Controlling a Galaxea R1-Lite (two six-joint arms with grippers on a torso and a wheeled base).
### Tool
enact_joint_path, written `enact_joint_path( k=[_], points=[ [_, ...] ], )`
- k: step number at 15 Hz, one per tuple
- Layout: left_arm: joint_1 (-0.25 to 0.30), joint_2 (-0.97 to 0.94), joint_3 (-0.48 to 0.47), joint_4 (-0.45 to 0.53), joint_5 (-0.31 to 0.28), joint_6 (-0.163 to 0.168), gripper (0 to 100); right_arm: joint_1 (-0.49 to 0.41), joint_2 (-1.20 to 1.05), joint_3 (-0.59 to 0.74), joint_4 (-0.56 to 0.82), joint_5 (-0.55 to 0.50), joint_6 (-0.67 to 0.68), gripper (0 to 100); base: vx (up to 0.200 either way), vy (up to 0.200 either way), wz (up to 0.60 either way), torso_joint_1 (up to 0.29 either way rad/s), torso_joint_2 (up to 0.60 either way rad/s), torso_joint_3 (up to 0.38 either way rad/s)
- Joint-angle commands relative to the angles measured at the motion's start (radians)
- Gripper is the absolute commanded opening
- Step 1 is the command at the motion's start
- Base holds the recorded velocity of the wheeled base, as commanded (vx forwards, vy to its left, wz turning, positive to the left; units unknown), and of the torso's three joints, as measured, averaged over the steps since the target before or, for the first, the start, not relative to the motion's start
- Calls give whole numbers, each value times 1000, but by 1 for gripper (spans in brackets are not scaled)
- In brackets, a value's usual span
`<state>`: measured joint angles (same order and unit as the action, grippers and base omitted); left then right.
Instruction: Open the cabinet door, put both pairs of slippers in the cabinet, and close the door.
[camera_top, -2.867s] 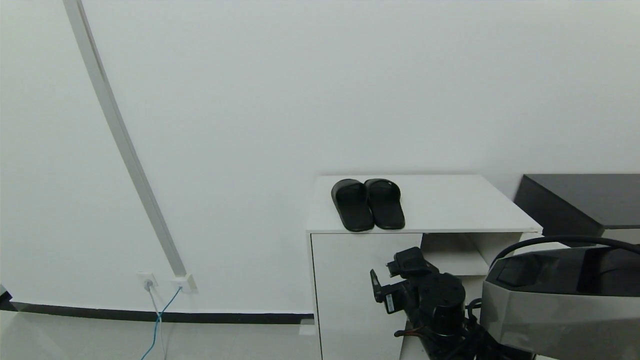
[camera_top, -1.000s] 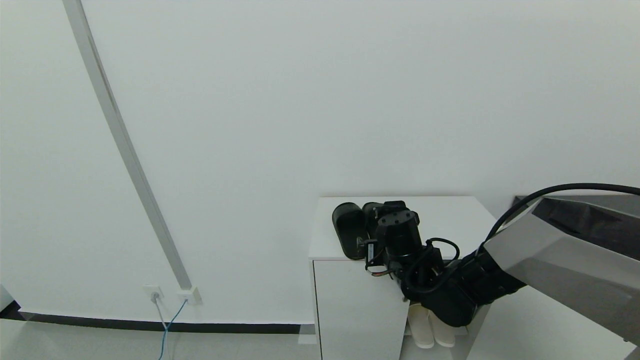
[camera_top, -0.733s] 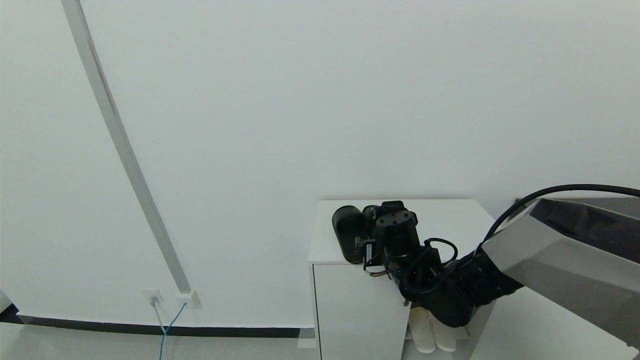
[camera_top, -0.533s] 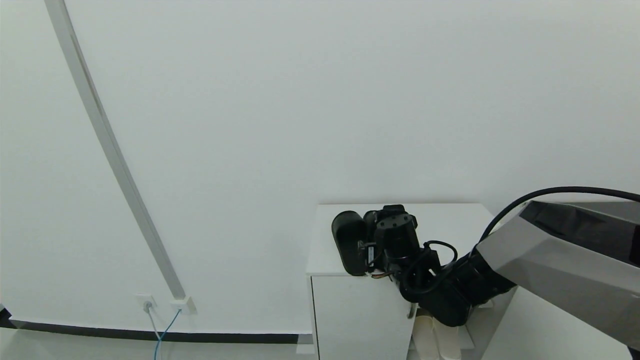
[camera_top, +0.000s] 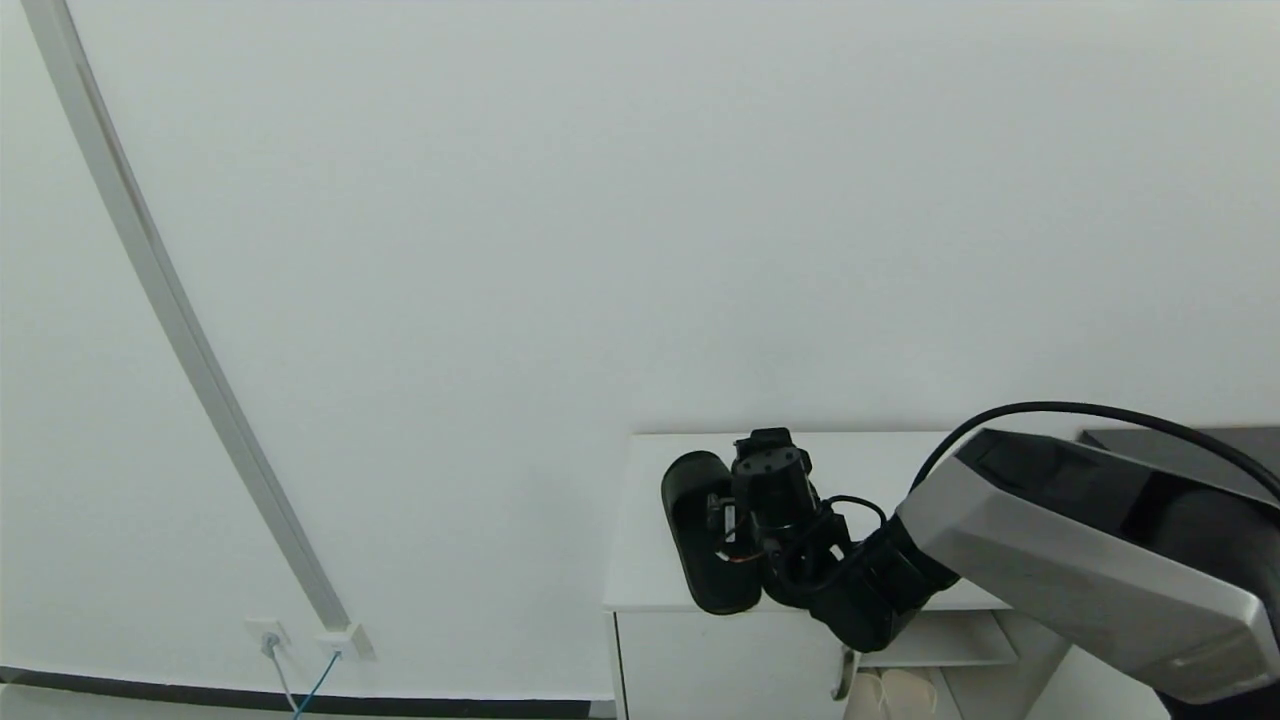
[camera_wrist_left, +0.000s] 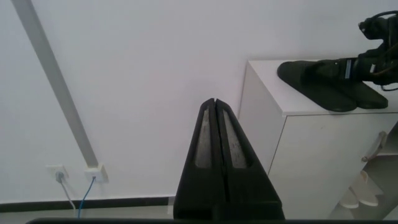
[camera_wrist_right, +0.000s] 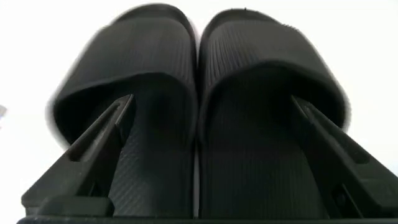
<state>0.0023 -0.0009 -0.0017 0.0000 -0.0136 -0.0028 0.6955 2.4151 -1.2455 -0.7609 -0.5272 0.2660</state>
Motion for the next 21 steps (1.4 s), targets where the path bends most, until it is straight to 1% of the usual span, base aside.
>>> enact_joint_path(
  k=[1,5,8,12,13,20,21],
  points=[
    [1,1,0,0,0,0,0,-19,65,-58,-3,3,-13,100,0,0,0,0,0,0],
    [1,1,0,0,0,-2,0,-45,128,-155,-3,4,-59,100,0,0,0,0,0,0],
    [1,1,0,0,1,-2,0,-54,167,-215,-3,4,-62,100,0,0,0,0,0,0],
    [1,1,0,0,1,-3,0,-59,185,-238,-3,4,-60,100,0,0,0,0,0,0],
    [1,1,0,-2,1,-3,0,-59,185,-236,-6,4,-59,0,0,0,0,0,0,0],
    [1,1,0,0,1,-3,0,-59,153,-216,-26,3,-60,0,0,0,0,0,0,0],
    [1,1,0,0,1,-3,0,-59,133,-196,-26,3,-60,0,0,0,0,0,0,0]
  ],
)
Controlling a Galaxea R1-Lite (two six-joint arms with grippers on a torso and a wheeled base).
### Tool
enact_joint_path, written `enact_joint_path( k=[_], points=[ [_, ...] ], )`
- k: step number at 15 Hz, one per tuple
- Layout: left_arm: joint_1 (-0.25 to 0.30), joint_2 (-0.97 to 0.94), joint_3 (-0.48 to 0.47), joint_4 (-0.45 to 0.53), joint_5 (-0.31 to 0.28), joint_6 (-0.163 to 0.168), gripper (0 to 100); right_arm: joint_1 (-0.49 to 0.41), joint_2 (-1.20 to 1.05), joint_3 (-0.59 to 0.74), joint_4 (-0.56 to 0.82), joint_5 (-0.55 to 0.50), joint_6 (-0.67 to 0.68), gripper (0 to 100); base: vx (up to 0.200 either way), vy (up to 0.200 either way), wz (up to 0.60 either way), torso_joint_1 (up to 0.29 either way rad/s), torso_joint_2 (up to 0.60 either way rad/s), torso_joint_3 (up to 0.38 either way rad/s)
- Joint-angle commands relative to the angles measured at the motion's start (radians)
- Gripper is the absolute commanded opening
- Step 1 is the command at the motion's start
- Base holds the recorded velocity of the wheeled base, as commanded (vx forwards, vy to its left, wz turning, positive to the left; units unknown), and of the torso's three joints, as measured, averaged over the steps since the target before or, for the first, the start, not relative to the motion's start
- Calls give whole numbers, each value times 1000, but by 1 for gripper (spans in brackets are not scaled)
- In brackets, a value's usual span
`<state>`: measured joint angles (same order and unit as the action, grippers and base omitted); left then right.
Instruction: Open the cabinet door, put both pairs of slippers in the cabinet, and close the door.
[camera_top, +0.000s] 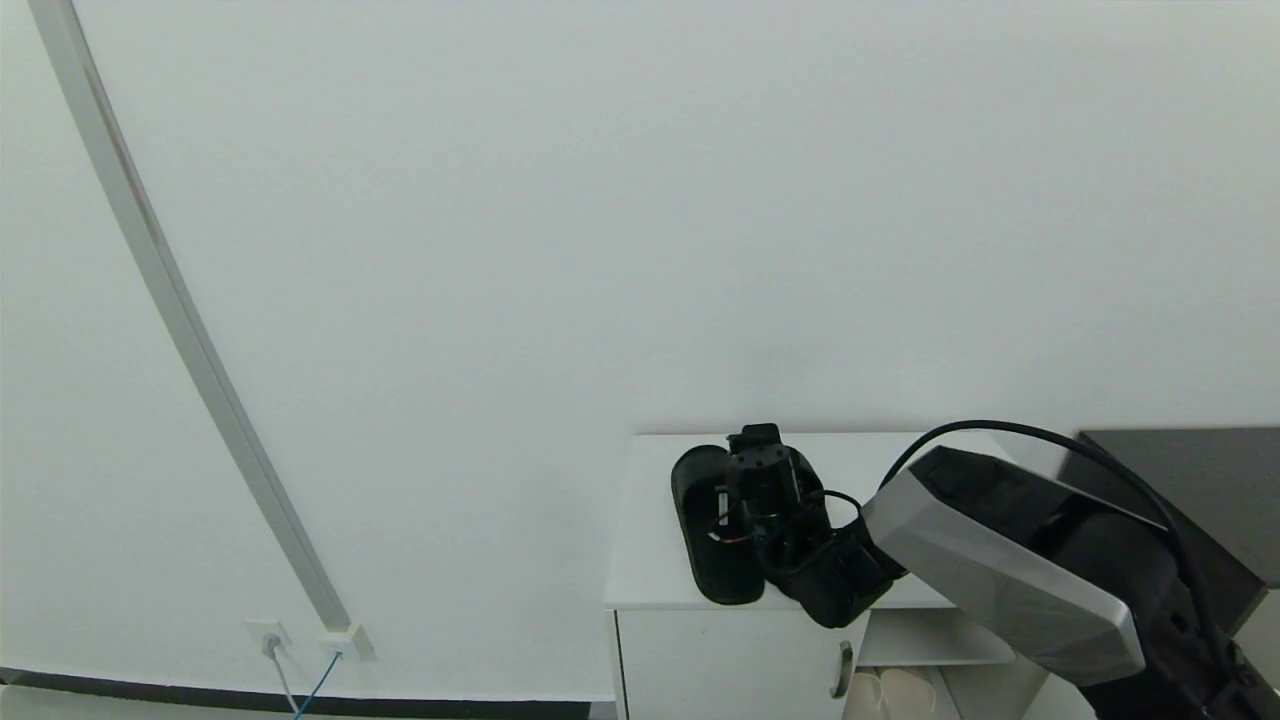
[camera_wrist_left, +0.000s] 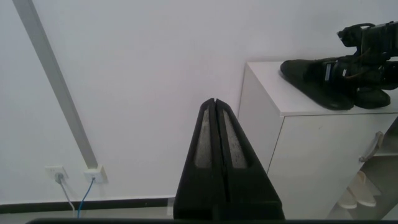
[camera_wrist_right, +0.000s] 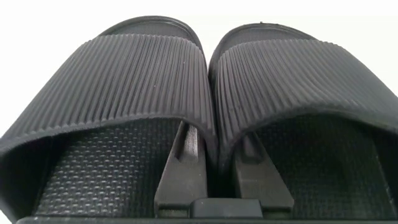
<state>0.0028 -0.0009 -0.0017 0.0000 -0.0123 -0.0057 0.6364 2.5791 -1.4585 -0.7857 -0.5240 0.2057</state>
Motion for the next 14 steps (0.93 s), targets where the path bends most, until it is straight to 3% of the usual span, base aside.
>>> enact_joint_path(
  k=[1,7,14],
  points=[
    [0,1,0,0,0,0,0,2,-57,41,-1,-1,-2,0,0,0,0,0,0,0],
    [0,1,0,0,0,0,0,42,-269,256,-18,2,-2,0,0,0,0,0,0,0],
    [0,1,0,0,0,0,0,97,-494,604,-162,73,-29,0,0,0,0,0,0,0]
  ],
)
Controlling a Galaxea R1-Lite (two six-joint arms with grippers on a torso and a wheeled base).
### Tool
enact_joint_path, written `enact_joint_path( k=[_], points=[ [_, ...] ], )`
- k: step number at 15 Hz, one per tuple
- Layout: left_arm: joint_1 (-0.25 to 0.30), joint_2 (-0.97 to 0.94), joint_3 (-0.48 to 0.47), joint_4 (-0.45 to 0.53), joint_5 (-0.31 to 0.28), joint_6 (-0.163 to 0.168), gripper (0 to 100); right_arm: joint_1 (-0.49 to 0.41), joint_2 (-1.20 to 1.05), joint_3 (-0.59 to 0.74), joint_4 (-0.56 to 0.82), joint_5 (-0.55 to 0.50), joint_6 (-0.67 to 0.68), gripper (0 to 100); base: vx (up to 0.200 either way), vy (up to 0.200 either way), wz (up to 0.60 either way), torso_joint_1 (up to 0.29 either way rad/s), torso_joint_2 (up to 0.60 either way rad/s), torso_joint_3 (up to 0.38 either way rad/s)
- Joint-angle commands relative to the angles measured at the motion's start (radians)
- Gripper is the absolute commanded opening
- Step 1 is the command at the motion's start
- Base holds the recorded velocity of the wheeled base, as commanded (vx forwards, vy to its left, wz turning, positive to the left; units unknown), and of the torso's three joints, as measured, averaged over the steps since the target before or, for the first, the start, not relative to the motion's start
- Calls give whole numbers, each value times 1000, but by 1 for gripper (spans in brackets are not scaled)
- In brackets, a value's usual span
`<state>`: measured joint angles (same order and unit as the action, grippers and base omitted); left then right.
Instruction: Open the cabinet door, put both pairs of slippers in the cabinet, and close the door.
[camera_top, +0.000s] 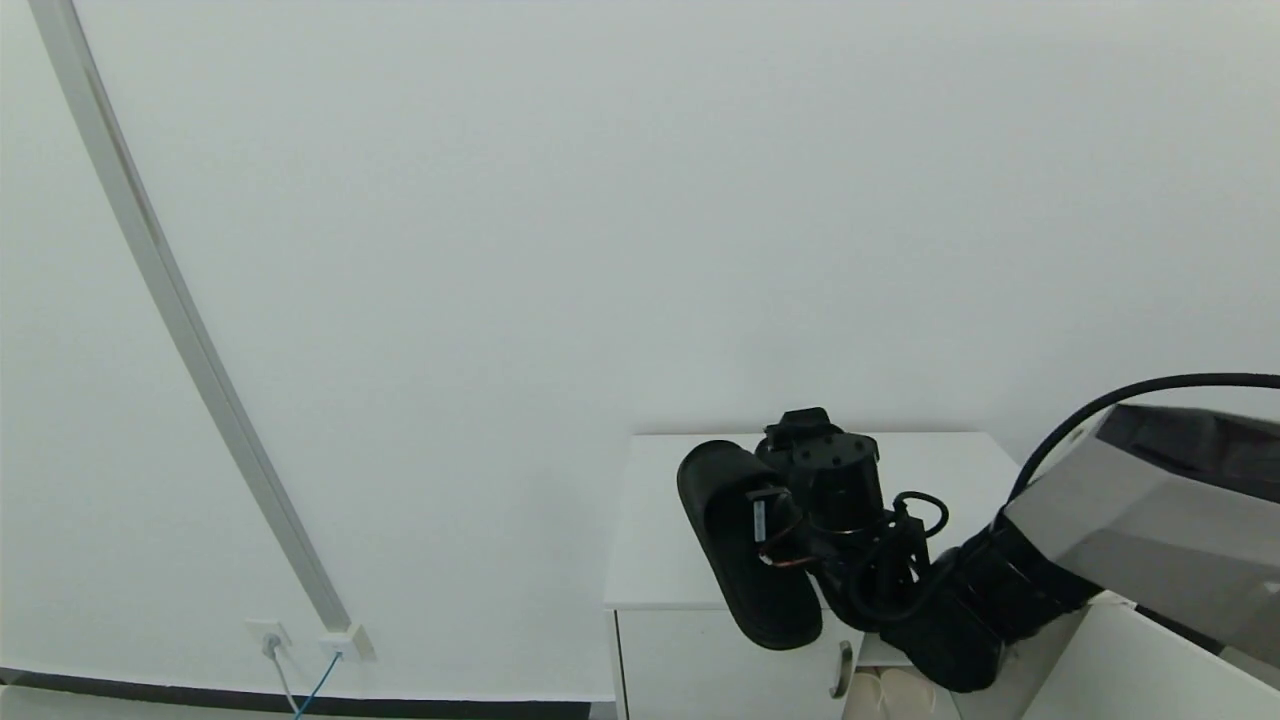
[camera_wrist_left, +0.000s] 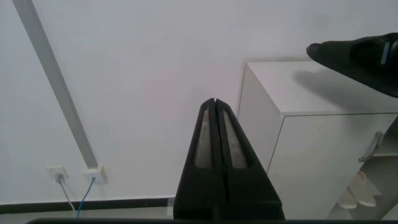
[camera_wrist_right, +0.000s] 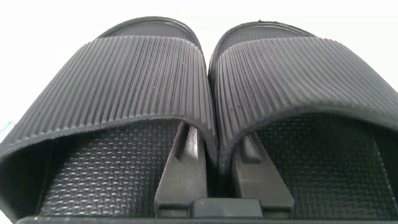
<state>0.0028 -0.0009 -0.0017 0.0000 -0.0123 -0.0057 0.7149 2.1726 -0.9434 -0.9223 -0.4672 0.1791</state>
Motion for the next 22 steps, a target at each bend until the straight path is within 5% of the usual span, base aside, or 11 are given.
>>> enact_joint_path(
  k=[1,8,19,22],
  points=[
    [0,1,0,0,0,0,0,28,-114,135,-44,27,-3,0,0,0,0,0,0,0],
    [0,1,0,0,0,0,0,52,-292,348,-95,220,-36,0,0,0,0,0,0,0],
    [0,1,0,0,0,-2,0,31,-254,416,-262,277,-175,0,0,0,0,0,0,0],
    [0,1,0,-2,-1,-2,0,31,-247,420,-262,277,-176,0,-200,0,0,4,4,-2]
  ],
)
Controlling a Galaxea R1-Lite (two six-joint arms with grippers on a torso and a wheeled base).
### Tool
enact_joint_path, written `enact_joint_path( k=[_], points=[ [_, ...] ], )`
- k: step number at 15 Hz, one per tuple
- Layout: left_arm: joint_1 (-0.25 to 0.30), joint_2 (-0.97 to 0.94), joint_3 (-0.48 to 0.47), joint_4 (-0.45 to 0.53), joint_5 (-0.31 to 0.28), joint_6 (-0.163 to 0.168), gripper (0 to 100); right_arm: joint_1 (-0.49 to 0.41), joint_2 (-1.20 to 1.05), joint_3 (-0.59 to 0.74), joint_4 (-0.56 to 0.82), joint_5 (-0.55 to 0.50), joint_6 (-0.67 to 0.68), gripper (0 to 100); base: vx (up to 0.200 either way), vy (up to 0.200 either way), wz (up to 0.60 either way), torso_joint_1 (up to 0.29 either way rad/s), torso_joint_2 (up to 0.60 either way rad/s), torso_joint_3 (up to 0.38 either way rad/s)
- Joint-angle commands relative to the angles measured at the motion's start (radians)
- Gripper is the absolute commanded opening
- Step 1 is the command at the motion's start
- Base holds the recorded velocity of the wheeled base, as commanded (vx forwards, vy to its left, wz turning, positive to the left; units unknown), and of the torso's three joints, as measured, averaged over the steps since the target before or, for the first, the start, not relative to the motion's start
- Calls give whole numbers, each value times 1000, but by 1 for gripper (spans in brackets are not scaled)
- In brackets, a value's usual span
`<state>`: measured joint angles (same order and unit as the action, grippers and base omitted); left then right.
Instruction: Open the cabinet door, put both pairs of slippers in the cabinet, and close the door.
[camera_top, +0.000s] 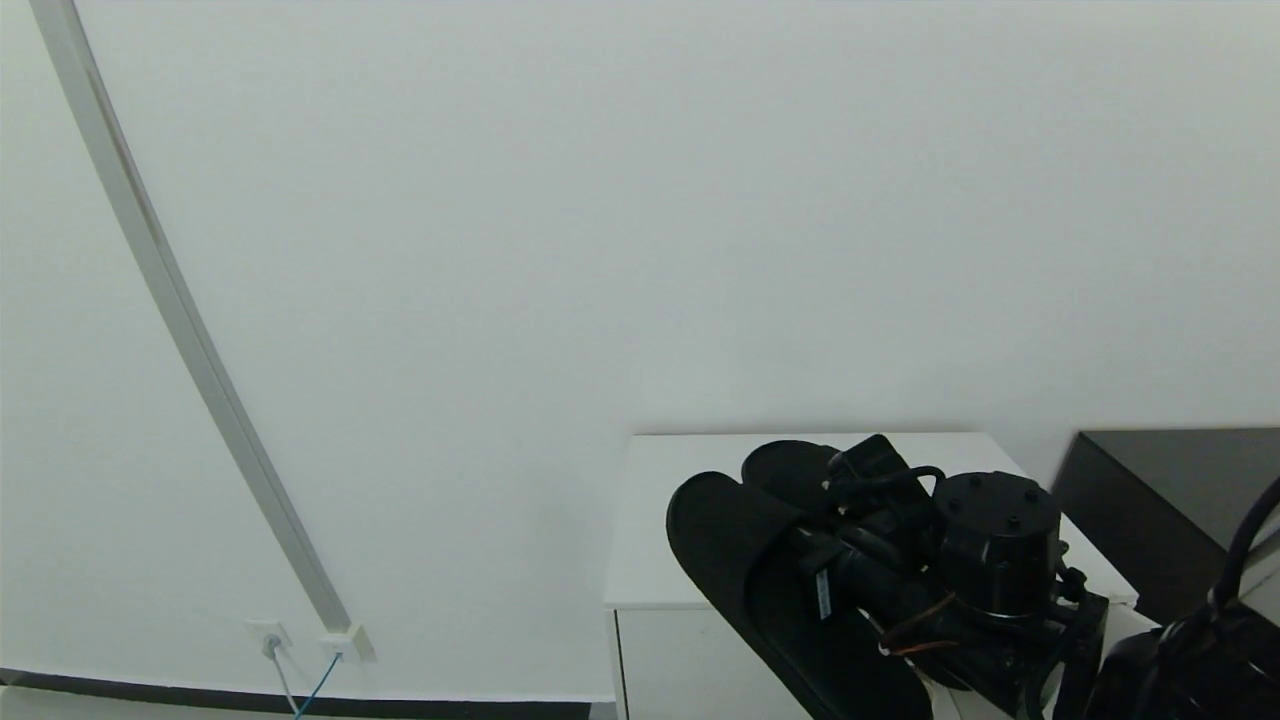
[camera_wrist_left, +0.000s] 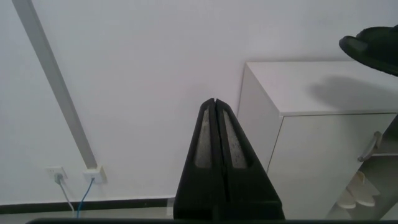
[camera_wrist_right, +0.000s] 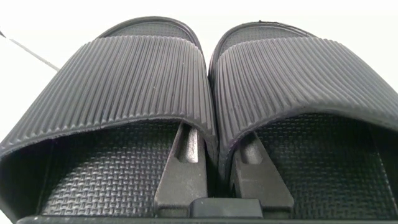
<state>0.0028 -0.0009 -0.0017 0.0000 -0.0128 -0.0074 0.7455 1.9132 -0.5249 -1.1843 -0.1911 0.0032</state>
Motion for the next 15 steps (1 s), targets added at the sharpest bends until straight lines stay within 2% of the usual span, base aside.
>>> enact_joint_path(
  k=[1,6,15],
  points=[
    [0,1,0,-2,-1,0,0,0,17,2,0,-1,-2,0,-200,0,0,-7,2,-2],
    [0,1,0,0,0,0,0,0,17,13,0,-2,-2,0,-200,0,0,3,2,2],
    [0,1,0,0,0,-5,0,-9,9,69,-44,-5,-2,0,0,0,0,0,0,0]
  ],
)
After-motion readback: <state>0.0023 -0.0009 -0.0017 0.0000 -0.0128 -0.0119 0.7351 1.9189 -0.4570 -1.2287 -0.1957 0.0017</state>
